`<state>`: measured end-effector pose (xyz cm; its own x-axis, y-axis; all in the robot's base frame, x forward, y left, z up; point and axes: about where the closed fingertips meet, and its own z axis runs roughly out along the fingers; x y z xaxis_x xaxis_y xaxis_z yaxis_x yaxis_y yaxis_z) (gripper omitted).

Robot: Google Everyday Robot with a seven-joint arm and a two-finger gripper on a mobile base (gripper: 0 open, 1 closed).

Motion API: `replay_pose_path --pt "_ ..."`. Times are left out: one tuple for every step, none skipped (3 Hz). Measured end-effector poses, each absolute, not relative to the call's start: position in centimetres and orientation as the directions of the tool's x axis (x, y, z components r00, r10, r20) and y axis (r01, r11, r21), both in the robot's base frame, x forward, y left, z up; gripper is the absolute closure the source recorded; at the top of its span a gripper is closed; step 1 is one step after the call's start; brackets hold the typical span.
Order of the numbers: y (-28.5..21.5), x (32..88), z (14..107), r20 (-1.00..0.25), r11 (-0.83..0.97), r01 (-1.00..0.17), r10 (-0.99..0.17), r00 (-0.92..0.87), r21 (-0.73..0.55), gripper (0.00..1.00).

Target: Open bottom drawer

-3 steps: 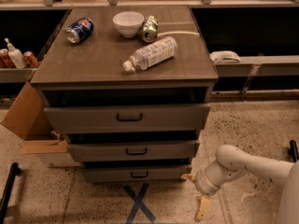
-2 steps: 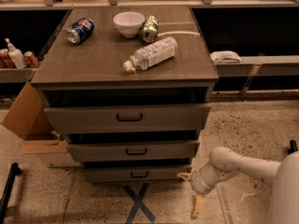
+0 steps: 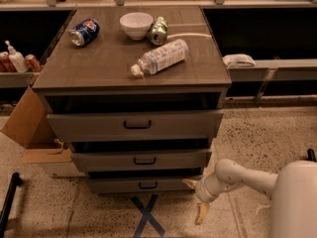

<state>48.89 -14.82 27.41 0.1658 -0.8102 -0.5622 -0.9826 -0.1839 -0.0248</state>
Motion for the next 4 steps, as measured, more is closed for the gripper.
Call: replay_pose_path --pt "-13.5 50.8 25.7 -0.539 -0.197 -0.979 -0.819 0.195 -0.056 0.0" --pt "-12.5 52.2 24.0 -0.536 -0.205 -0.976 -0.818 0.208 -0.066 0.0" --pt "-11.5 53.9 22.1 -0.546 -0.197 -0.977 -0.811 0.209 -0.081 0.0" --pt "-10.9 54.9 21.4 -0.568 -0.19 -0.977 -0.795 0.214 -0.101 0.0"
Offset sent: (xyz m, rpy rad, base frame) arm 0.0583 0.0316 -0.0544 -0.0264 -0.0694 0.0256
